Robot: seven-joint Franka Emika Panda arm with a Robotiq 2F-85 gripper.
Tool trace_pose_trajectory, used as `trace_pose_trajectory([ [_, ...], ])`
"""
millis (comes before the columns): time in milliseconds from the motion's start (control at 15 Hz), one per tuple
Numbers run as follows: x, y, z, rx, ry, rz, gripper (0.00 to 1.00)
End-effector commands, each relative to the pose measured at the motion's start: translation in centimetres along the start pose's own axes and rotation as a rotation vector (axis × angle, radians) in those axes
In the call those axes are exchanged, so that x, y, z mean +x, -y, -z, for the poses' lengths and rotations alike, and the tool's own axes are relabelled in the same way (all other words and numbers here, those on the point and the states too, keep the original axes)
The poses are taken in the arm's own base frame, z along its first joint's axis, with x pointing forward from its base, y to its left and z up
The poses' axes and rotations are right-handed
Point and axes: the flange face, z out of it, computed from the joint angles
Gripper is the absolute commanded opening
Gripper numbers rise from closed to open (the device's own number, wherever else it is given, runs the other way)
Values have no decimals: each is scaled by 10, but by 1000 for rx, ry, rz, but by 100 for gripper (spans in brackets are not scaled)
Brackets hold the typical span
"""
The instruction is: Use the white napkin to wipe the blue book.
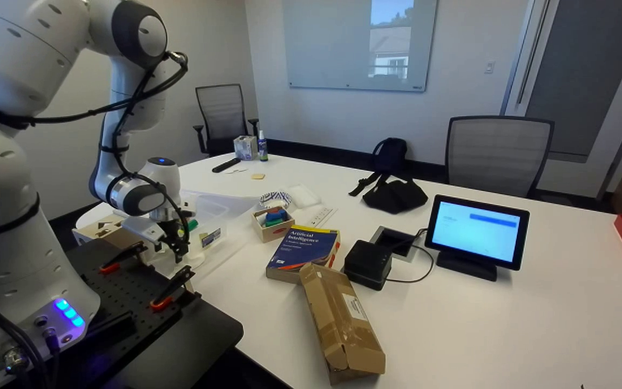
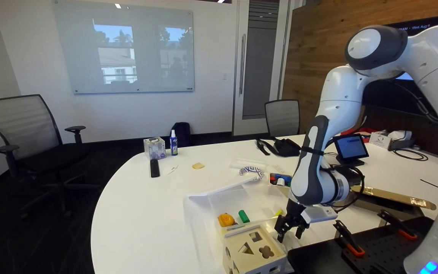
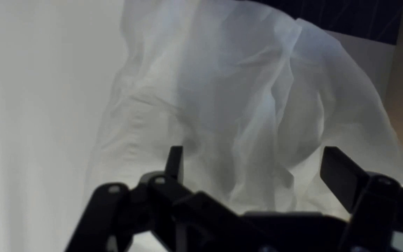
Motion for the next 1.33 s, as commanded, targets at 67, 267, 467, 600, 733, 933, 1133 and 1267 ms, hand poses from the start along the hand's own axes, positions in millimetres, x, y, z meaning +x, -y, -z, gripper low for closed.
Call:
trace_pose_trajectory([
  [67,1,7,-22,-20,-27,83,66],
  [267,2,7,-25,-33,-48,117,42],
  [467,2,6,-23,-51,-61,130,18],
  [600,1,9,-18,-38,-53,133,4],
  [733,-2,11,-11,-35,-37,142,0],
  [933,-10,11,4,-43,-5,166,2],
  [1133,-22,10,27,-48,39,206,2],
  [1267,-26,6,49,-64,59,220,2],
])
